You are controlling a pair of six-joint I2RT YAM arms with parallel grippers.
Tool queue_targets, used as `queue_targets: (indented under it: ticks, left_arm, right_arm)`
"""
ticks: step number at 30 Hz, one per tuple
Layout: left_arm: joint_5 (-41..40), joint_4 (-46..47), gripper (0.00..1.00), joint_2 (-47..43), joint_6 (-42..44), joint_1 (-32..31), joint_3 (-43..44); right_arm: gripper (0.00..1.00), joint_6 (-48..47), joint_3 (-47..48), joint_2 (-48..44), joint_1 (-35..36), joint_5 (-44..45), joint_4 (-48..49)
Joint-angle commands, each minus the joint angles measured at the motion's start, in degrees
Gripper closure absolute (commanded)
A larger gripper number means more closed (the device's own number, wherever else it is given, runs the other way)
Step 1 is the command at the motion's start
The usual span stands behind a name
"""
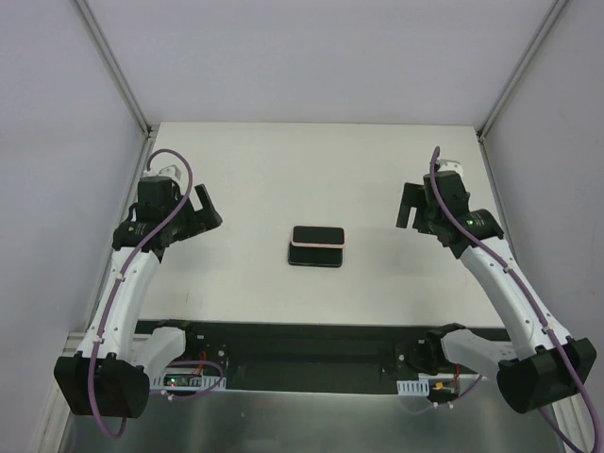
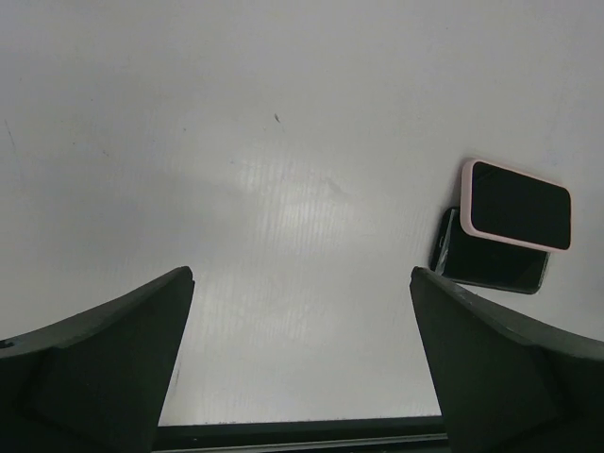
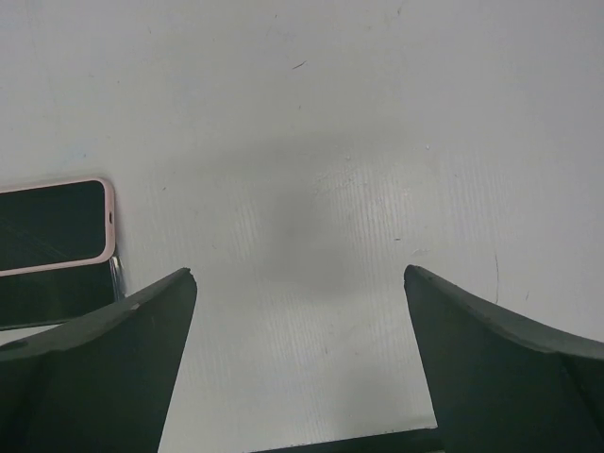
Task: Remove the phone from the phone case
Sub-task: Adjust the phone at the center of the board.
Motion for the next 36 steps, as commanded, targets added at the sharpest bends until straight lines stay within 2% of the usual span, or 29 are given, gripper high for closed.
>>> queue_targets:
  ticks: [1,11,15,18,21,25,26,33,36]
  left_arm:
    - [-2.1,1.1,0.01,-0.1,-0.8,-0.1,-0.7]
    - [-1.5,1.4,0.01,2.9,-2.0,-0.1,-1.9]
    - [-0.7,2.7,0.01,2.3,-1.7,-0.1,-3.1]
    - [0.7,4.6,0.01,1.6,-2.3,-0.1,-4.3]
    - [3.5,4.8,0.01,2.3,-2.4,-0.1,-3.8]
    - [17.1,5.5,0.01,4.7,0.6,-0.1,-2.4]
    - [18.0,6.2,0.01,4.8,0.3,-0.3,-2.5]
    - [17.3,7.3,0.01,3.4,-0.1,-0.3,-2.4]
    - [17.8,7.3,0.01,3.1,-0.1,-0.4,-2.7]
  right_arm:
    - [0.04,-0.7,-1.4,-1.7,0.2,-0.7,2.6]
    - [0.04,0.2,-1.8,-0.5,0.2,-3.3,2.2]
    - [0.04,3.2,-3.9,-0.6,0.2,-8.5,4.3]
    - [0.04,7.3,-7.5,0.4,0.3,-17.5,8.9]
    - [0.04,11.7,-10.9,1.1,1.3,-22.4,13.4]
    - [0.04,16.8,-15.4,2.4,4.1,-26.0,23.6]
    - [0.04,19.3,-17.0,3.3,4.6,-26.5,25.8]
    - [0.02,29.4,-20.6,12.2,6.7,-27.3,39.0]
    - [0.01,33.2,-20.1,16.3,6.8,-30.2,46.1]
